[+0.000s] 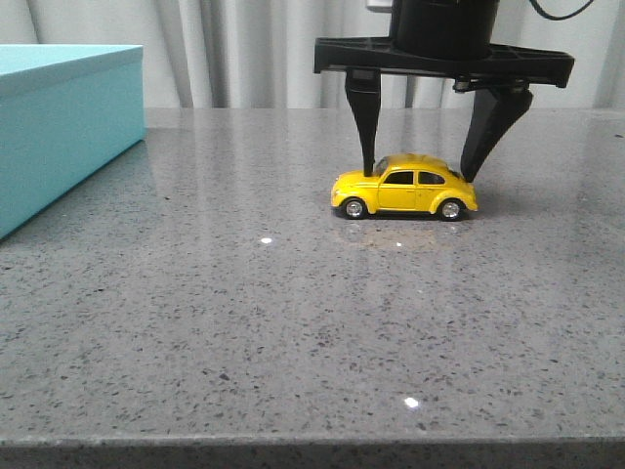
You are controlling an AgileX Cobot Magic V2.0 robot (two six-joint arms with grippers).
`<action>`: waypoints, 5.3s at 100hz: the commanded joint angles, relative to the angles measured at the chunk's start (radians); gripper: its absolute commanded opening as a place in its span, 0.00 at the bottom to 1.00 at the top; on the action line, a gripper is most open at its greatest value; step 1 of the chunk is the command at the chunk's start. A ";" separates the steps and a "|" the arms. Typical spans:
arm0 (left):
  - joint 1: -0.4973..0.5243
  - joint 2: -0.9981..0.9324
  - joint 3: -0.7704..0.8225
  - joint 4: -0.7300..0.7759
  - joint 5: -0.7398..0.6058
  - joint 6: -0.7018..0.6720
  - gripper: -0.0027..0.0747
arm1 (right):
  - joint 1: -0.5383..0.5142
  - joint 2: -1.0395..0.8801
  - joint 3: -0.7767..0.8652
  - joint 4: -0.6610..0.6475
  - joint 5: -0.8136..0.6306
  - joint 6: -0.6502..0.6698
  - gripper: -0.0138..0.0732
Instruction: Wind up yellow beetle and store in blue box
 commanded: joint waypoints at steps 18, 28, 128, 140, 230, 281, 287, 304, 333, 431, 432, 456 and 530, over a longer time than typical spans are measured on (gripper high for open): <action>-0.009 0.015 -0.037 -0.005 -0.084 -0.008 0.49 | -0.028 -0.045 -0.026 -0.016 0.016 0.007 0.81; -0.009 0.015 -0.037 -0.005 -0.084 -0.008 0.49 | -0.028 -0.045 -0.023 -0.017 0.016 0.007 0.81; -0.009 0.015 -0.037 -0.005 -0.090 -0.008 0.49 | -0.205 -0.085 0.108 -0.128 0.068 -0.082 0.81; -0.009 0.015 -0.037 -0.005 -0.090 -0.008 0.49 | -0.214 -0.099 0.106 -0.132 0.051 -0.088 0.81; -0.009 0.015 -0.037 -0.005 -0.105 -0.008 0.49 | -0.189 -0.588 0.056 -0.113 -0.076 -0.158 0.81; -0.014 0.065 -0.111 -0.005 0.001 0.003 0.49 | -0.187 -0.903 0.427 -0.092 -0.372 -0.176 0.81; -0.027 0.099 -0.142 -0.005 0.035 0.006 0.50 | -0.187 -0.942 0.486 -0.077 -0.390 -0.176 0.81; -0.123 0.199 -0.232 -0.007 0.106 0.095 0.61 | -0.187 -1.013 0.591 -0.041 -0.416 -0.176 0.81; -0.294 0.446 -0.439 -0.003 0.279 0.364 0.66 | -0.187 -1.029 0.613 -0.010 -0.427 -0.176 0.81; -0.378 1.166 -0.928 -0.014 0.629 0.902 0.66 | -0.187 -1.038 0.613 -0.008 -0.430 -0.178 0.81; -0.378 1.170 -0.928 -0.014 0.629 0.902 0.66 | -0.187 -1.038 0.613 -0.008 -0.430 -0.178 0.81; -0.378 1.217 -0.928 -0.033 0.618 0.944 0.66 | -0.187 -1.038 0.613 -0.008 -0.431 -0.178 0.81; -0.378 1.290 -0.928 -0.046 0.615 0.944 0.58 | -0.187 -1.038 0.613 -0.008 -0.430 -0.178 0.81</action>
